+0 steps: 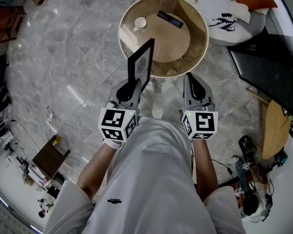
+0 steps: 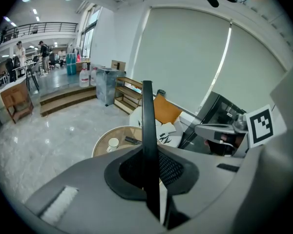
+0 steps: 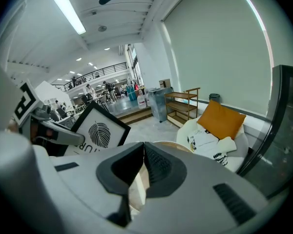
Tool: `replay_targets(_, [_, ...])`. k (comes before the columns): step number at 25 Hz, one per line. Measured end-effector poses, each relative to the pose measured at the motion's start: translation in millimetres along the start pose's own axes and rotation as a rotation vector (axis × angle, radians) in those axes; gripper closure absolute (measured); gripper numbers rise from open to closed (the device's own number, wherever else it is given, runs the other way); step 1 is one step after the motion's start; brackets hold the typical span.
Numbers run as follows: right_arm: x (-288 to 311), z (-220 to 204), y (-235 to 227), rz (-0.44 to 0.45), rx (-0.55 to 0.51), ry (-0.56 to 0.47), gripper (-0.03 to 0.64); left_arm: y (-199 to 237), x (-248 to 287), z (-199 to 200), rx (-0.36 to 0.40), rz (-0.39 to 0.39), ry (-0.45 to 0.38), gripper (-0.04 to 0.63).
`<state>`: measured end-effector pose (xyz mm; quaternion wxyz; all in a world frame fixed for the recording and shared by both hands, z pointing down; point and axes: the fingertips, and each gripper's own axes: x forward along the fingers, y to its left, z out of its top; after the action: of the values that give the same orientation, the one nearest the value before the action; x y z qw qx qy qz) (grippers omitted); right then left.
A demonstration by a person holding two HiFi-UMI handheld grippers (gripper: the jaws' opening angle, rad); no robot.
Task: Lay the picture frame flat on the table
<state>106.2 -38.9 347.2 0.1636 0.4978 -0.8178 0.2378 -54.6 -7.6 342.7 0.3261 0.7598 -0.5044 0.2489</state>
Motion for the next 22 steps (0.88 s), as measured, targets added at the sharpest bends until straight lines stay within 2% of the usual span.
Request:
replay_targets(8, [44.0,-18.6,-4.0,0.016,0.001,0.03,0.612,18.4,53.9,-23.0,-0.092,-0.02,0.06,0.56])
replay_targets(13, [74.9,-41.5,-6.1,0.059,-0.034,0.057,0.612,36.1,98.4,-50.0,-0.104,-0.023,0.121,0.56])
replay_targets(19, [109.8,-75.7,-17.7,0.079,-0.064,0.102,0.612,50.1,147.3,-70.7,-0.139,-0.023,0.152,0.56])
replay_targets(22, [127.5,-91.2,-23.9,0.095,-0.028,0.107,0.612,57.8,171.5,-81.2,-0.161,-0.026,0.16,0.56])
